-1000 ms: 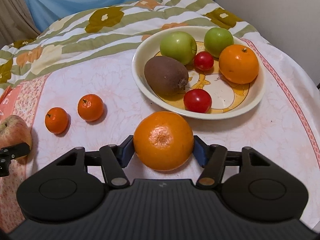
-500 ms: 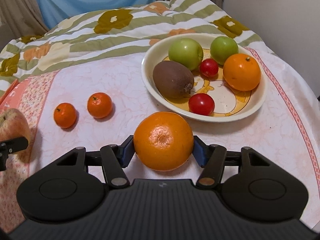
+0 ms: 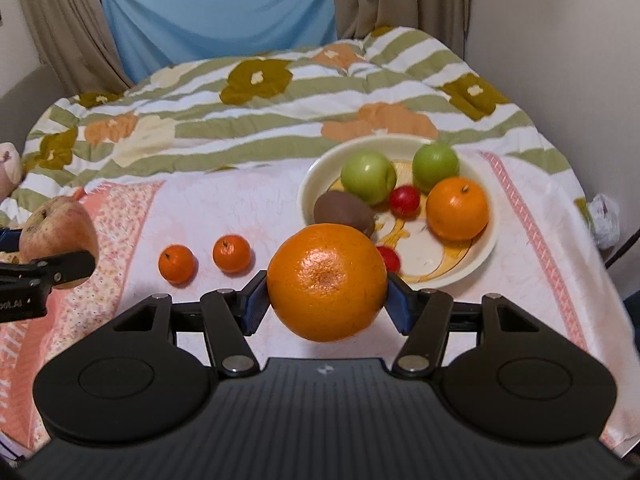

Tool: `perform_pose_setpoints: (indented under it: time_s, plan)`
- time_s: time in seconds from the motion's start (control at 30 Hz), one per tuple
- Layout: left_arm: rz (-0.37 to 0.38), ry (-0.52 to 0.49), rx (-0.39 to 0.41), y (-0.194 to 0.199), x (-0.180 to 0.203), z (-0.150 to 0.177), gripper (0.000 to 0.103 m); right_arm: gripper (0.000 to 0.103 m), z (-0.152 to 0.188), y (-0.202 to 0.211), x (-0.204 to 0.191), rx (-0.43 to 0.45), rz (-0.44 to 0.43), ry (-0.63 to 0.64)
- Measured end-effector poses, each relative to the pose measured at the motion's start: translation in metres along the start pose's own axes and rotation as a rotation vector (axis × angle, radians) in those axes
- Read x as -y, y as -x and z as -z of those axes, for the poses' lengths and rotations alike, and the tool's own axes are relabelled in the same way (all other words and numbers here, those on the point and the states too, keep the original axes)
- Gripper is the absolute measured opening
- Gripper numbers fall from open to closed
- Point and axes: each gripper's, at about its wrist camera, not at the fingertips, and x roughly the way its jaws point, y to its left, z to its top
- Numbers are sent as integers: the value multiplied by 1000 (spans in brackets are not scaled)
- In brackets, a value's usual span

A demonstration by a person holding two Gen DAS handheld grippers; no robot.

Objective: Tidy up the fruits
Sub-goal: 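Carry the apple and the large orange up and over to the bowl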

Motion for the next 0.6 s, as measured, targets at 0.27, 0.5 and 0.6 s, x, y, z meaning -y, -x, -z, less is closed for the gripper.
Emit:
perform_pose_setpoints:
  time_s: [0.27,0.5,0.6]
  plan:
    - [20,37,50,13,51,-32,80,75,-21,22,45,30,-43,36]
    - [37,40,51,-7,97,-52,80,75,-37,18,94,38,-56,68]
    - [49,38,37,-23,117,-57,80,75,-42,10,114,29,-62,74]
